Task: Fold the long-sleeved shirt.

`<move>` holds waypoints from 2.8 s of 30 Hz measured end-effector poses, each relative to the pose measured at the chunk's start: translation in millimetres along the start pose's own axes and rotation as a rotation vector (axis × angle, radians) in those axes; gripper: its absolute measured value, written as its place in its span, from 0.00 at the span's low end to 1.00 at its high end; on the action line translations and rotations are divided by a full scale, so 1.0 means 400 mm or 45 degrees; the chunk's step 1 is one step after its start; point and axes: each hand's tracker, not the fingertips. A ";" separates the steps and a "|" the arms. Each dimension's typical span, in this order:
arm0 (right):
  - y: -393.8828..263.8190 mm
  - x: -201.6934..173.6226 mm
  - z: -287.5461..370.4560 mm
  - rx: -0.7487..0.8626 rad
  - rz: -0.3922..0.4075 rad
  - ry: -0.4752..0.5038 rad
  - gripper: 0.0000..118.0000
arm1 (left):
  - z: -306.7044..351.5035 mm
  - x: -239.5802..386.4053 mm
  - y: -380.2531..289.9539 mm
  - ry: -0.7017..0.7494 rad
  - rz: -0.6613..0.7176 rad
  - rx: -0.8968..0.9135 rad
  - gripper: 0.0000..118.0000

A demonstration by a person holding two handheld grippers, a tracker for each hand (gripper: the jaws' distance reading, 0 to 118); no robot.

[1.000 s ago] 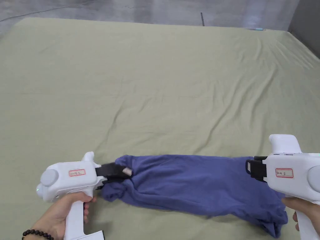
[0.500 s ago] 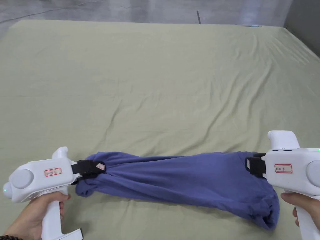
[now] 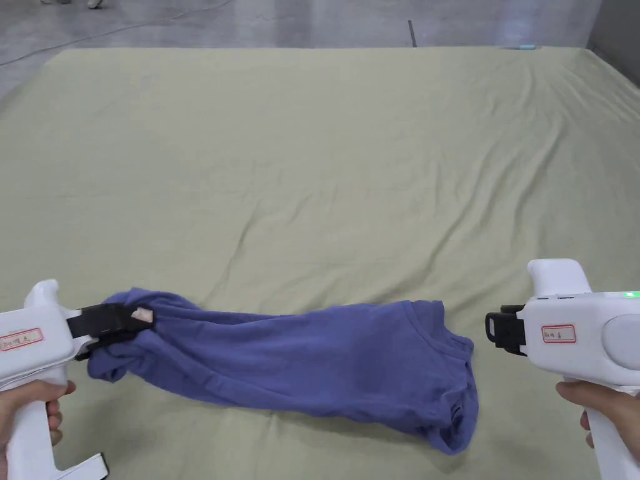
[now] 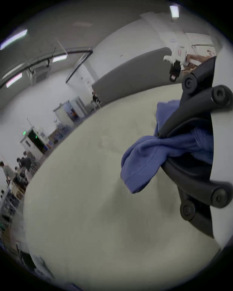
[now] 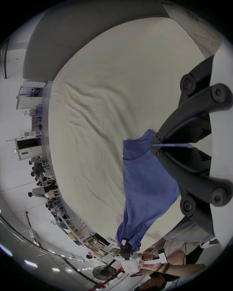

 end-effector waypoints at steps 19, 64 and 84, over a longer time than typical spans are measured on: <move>-0.058 0.120 0.070 0.021 -0.111 -0.056 0.04 | -0.540 0.460 -0.302 -0.110 -0.190 -0.589 0.36; -0.072 0.125 0.048 -0.012 -0.196 -0.059 0.04 | -0.414 0.655 -0.427 -0.051 -0.596 -0.137 0.00; -0.074 0.032 -0.306 -0.284 -0.346 0.283 0.04 | -0.250 0.218 -0.263 0.077 0.004 -0.156 0.88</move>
